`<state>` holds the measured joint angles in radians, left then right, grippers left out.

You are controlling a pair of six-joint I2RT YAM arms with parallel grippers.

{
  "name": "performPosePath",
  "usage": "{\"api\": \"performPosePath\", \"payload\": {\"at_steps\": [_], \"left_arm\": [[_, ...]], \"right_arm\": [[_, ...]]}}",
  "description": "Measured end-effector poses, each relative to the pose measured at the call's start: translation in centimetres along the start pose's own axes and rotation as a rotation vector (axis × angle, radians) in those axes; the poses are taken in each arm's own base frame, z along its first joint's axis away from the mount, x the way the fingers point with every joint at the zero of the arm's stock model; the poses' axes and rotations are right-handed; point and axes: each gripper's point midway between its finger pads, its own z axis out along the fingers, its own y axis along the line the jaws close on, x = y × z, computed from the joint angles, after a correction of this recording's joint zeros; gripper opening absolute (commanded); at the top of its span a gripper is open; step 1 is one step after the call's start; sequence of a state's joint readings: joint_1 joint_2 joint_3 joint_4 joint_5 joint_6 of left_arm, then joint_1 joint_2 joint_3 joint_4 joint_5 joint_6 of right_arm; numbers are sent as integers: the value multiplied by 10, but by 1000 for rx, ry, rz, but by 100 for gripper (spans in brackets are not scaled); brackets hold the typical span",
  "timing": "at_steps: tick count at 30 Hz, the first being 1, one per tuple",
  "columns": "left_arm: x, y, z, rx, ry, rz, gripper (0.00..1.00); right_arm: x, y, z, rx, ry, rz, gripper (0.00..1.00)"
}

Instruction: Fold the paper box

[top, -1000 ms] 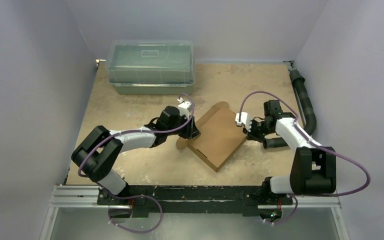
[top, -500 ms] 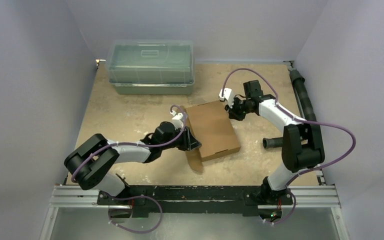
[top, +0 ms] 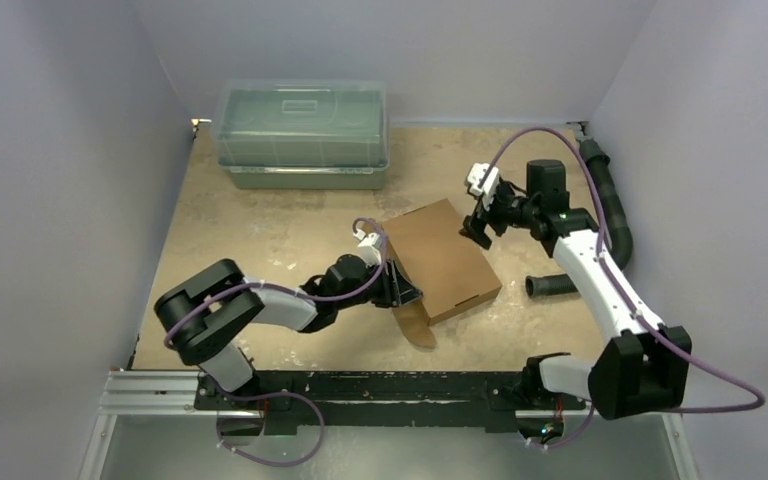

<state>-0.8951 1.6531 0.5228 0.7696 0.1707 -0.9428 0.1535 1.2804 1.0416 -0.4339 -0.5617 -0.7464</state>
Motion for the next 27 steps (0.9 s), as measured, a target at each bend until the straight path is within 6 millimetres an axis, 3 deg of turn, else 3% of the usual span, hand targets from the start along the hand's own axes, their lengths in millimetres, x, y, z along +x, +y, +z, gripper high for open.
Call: {"api": "performPosePath", "payload": {"at_steps": [4,8,10,12,14,17,21,24,27], "left_arm": [[-10,-6,-23,-20,-48,28,58],[-49,-29,-65,-15,-200,81,51],[-71,-31,-83,-32,-278,83,49],[-93,-13,-98,-89,-345,65,49],[-106,21,-107,-189,-381,31,52],[-108,66,-110,-309,-360,-14,57],[-101,113,-101,-400,-264,-34,60],[-106,131,-87,-419,-194,17,61],[-122,134,-66,-396,-144,116,61]], "right_arm": [[-13,48,-5,-182,-119,12,99],[-1,83,-3,-319,-137,73,99],[1,91,-2,-349,-140,85,99],[3,100,-1,-373,-142,87,99],[3,110,1,-394,-142,84,98],[5,120,3,-410,-139,77,96],[9,114,6,-370,-111,81,97],[10,108,8,-344,-103,80,98],[9,107,8,-336,-106,81,99]]}}
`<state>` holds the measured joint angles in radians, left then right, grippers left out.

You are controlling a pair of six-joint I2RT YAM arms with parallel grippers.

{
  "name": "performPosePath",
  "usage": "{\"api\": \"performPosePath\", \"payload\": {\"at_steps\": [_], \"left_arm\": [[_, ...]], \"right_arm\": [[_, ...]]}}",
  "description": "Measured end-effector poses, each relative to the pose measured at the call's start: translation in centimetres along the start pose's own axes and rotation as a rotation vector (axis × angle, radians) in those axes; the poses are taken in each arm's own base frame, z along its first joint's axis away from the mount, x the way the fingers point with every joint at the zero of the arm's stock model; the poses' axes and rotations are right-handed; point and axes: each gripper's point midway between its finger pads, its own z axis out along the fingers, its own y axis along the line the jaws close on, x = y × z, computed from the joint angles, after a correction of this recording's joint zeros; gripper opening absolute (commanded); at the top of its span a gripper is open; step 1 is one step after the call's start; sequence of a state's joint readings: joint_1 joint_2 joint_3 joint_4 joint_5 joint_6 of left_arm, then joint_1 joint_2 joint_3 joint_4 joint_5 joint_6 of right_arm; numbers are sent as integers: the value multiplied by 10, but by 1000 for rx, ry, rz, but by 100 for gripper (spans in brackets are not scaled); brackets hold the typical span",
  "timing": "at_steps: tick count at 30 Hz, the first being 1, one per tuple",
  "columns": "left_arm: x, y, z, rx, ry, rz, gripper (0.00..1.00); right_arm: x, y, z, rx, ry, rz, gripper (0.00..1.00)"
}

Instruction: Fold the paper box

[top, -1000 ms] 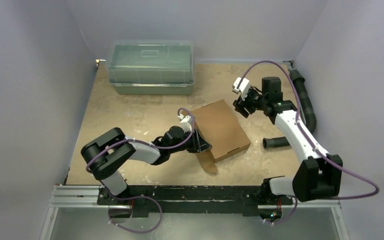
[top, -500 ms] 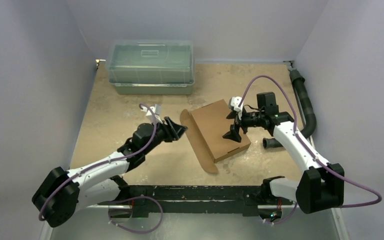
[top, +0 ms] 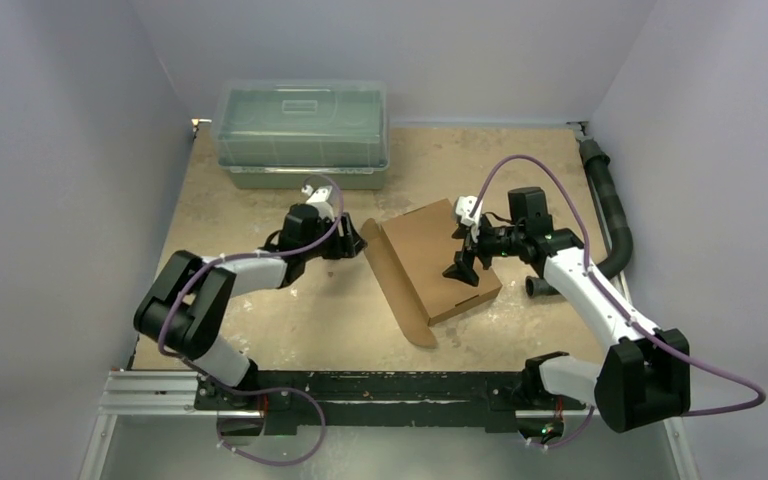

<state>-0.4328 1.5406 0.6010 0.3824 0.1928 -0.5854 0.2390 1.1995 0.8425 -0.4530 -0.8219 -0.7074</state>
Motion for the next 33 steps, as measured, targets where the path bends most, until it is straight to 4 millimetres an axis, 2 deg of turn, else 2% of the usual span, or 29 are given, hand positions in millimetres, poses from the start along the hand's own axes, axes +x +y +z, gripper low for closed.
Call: {"api": "performPosePath", "payload": {"at_steps": [4,8,10,13,18,22,28,33], "left_arm": [[-15,-8,17,50,-6,120,61],[-18,-4,30,66,9,194,56],[-18,1,39,65,23,214,47],[-17,6,50,69,42,235,40],[-15,8,62,86,66,255,16],[-13,6,63,112,65,261,0],[-5,4,52,146,14,258,0],[20,1,24,148,-16,229,0]], "right_arm": [[-1,0,-2,3,-7,-3,99],[-1,-2,-4,8,-10,-4,99],[-1,-2,-5,9,-11,-4,99],[-1,-3,-6,7,-17,-1,99],[0,-5,-8,10,-21,3,99],[1,-7,-10,17,-21,10,99],[6,-9,-14,25,-14,31,99],[10,-9,-17,30,-6,44,99]]}}
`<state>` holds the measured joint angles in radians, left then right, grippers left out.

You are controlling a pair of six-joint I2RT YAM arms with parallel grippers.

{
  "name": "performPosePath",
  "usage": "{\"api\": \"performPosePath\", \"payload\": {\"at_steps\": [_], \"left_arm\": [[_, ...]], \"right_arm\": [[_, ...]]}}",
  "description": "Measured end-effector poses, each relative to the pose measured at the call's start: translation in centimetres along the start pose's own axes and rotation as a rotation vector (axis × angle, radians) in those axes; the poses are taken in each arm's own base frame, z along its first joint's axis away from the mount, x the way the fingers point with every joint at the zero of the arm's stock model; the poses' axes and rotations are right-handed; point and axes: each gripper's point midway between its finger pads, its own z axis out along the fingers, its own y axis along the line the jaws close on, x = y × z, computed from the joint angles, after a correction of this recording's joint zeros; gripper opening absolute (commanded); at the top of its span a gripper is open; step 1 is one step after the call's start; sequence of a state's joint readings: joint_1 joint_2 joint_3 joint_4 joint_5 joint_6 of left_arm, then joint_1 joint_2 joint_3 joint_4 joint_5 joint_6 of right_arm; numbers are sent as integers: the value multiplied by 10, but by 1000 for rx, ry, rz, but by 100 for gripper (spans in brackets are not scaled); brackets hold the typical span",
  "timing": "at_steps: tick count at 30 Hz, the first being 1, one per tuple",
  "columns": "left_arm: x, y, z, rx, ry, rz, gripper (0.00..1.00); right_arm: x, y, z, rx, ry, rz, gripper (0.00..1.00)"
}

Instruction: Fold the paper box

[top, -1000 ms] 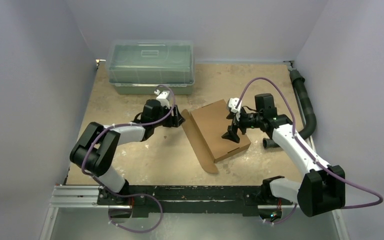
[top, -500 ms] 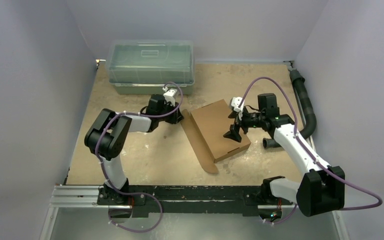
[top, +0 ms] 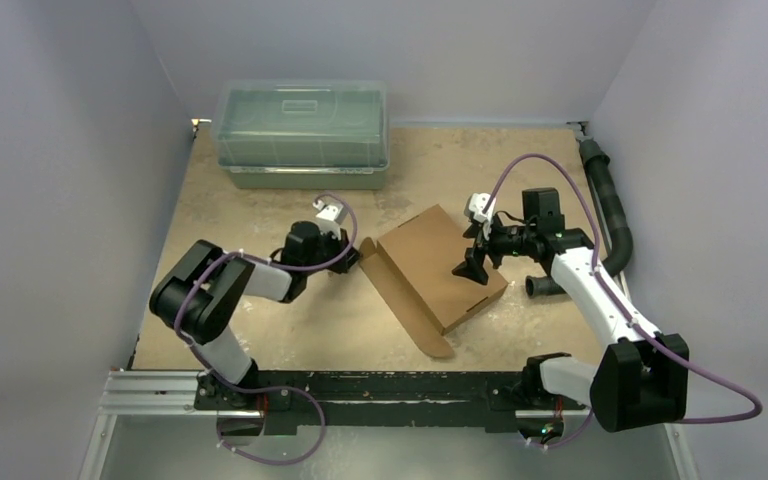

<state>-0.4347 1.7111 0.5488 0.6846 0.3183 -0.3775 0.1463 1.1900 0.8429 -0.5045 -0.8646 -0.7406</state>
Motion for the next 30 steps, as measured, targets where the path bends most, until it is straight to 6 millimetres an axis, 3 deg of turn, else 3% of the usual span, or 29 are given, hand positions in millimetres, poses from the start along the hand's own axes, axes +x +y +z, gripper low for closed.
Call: {"api": "performPosePath", "payload": {"at_steps": [9,13,17,24,30], "left_arm": [[43,-64,-32,-32,-33,21,0],[49,-82,-42,-78,-76,13,0],[48,-81,-44,-138,-109,-15,6],[40,-74,-47,-185,-152,-43,40],[39,-65,-49,-166,-155,-70,50]], "right_arm": [[5,0,2,-9,9,20,99],[15,2,12,-35,40,63,99],[16,14,26,-76,75,52,99],[2,35,50,-116,115,-83,99],[-9,31,57,-73,104,-154,99]]}}
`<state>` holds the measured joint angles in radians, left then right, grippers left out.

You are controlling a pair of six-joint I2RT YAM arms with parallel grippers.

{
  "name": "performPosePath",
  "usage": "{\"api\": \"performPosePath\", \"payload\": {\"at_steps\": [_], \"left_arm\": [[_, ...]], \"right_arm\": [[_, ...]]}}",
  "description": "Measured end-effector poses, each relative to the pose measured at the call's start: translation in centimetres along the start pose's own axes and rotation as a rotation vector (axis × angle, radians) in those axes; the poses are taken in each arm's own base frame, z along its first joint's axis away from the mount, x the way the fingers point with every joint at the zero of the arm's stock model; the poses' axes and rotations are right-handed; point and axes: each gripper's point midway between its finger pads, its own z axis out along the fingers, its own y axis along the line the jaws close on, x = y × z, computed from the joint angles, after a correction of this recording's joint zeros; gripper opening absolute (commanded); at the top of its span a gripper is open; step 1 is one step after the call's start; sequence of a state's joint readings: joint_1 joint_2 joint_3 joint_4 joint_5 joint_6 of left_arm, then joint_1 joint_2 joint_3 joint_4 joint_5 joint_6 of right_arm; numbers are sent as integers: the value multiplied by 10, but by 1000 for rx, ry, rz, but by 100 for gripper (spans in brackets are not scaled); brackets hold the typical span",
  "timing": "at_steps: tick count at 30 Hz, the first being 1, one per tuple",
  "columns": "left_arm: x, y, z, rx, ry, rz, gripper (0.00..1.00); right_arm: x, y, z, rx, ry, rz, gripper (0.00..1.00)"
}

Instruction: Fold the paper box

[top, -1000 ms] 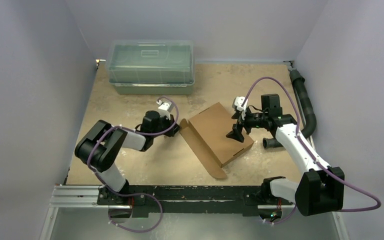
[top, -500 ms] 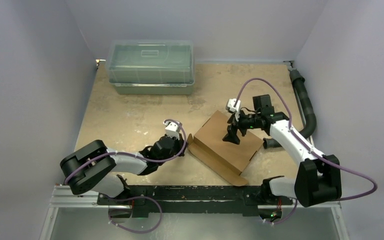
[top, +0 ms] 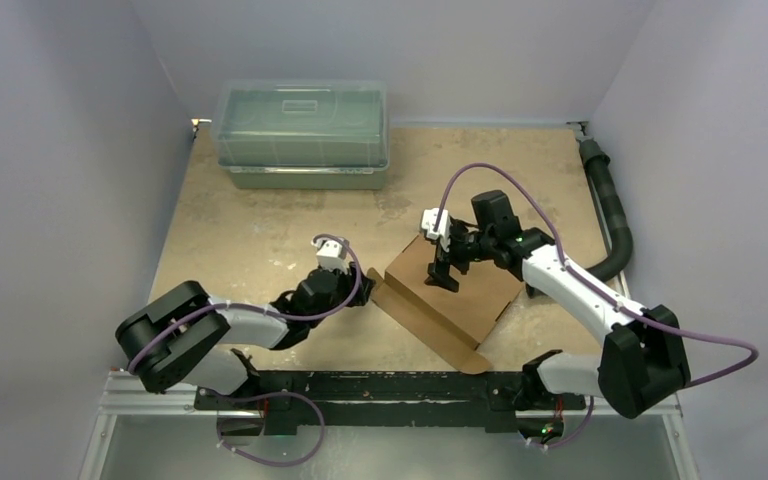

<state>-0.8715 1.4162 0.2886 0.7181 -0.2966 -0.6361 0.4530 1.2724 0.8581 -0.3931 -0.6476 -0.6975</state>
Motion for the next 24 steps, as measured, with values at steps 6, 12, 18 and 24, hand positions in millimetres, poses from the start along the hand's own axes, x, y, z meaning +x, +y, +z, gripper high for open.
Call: {"api": "performPosePath", "payload": {"at_steps": [6,12,18,24], "left_arm": [[-12,27,-1,46,-11,-88,54],[3,5,-7,221,54,-115,49],[24,7,-15,259,100,-118,42],[26,8,-10,262,87,-113,31]], "right_arm": [[-4,-3,0,13,-16,-9,99],[-8,2,1,-14,-36,-8,99],[-11,6,2,-41,-55,-7,99],[-8,10,5,-68,-55,10,99]]}}
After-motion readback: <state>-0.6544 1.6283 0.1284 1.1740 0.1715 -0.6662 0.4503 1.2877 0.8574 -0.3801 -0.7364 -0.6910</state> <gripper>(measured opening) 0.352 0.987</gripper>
